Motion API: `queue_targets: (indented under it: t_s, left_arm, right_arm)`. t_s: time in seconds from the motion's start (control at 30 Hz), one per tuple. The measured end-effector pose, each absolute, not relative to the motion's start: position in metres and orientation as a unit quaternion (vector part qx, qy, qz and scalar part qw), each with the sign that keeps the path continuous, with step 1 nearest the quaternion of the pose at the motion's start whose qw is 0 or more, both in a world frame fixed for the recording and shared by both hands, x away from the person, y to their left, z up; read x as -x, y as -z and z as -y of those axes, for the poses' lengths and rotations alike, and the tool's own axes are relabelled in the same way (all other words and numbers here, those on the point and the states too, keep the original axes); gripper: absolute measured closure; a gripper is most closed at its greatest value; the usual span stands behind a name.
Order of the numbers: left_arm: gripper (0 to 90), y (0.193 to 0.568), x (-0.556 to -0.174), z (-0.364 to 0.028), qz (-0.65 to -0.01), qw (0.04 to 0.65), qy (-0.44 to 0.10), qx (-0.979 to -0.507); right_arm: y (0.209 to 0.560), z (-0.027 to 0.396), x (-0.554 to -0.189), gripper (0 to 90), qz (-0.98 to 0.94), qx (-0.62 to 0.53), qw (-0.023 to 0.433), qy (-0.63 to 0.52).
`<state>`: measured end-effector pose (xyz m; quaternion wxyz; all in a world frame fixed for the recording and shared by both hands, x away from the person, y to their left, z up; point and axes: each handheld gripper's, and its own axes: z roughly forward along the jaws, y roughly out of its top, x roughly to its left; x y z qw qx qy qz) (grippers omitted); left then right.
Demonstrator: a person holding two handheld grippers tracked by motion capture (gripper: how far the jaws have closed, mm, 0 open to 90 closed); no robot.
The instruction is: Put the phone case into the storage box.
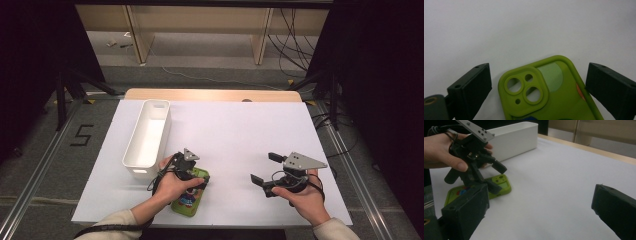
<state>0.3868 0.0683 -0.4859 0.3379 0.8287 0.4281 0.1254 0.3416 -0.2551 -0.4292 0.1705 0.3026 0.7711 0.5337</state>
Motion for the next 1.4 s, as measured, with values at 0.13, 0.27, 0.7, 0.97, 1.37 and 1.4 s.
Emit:
queue_targets:
  t_s: [0.13,0.27,0.7,0.97,1.37,1.4]
  left_arm:
    - [6.3,0.4869,-0.3866,-0.0664,-0.432,0.337,-0.121,-0.828]
    - [6.6,0.4879,-0.3871,-0.0654,-0.438,0.333,-0.117,-0.827]
    - [9.1,0.4899,-0.3859,-0.0622,-0.447,0.322,-0.12,-0.826]
    - [9.5,0.4899,-0.3854,-0.062,-0.449,0.321,-0.121,-0.825]
    - [9.9,0.49,-0.3852,-0.0609,-0.449,0.317,-0.124,-0.826]
    - [10.1,0.49,-0.3851,-0.0607,-0.45,0.316,-0.126,-0.826]
  right_arm:
    - [0.4293,0.2547,-0.3415,2.4,-0.772,-0.303,0.171,-0.532]
    - [0.4297,0.2545,-0.3418,2.4,-0.771,-0.303,0.171,-0.533]
    - [0.4299,0.2545,-0.3418,2.4,-0.771,-0.304,0.168,-0.533]
    - [0.4301,0.2547,-0.342,2.4,-0.772,-0.303,0.168,-0.533]
    - [0.4305,0.2546,-0.3421,2.4,-0.772,-0.304,0.168,-0.532]
    - [0.4306,0.2546,-0.3421,2.5,-0.772,-0.305,0.168,-0.532]
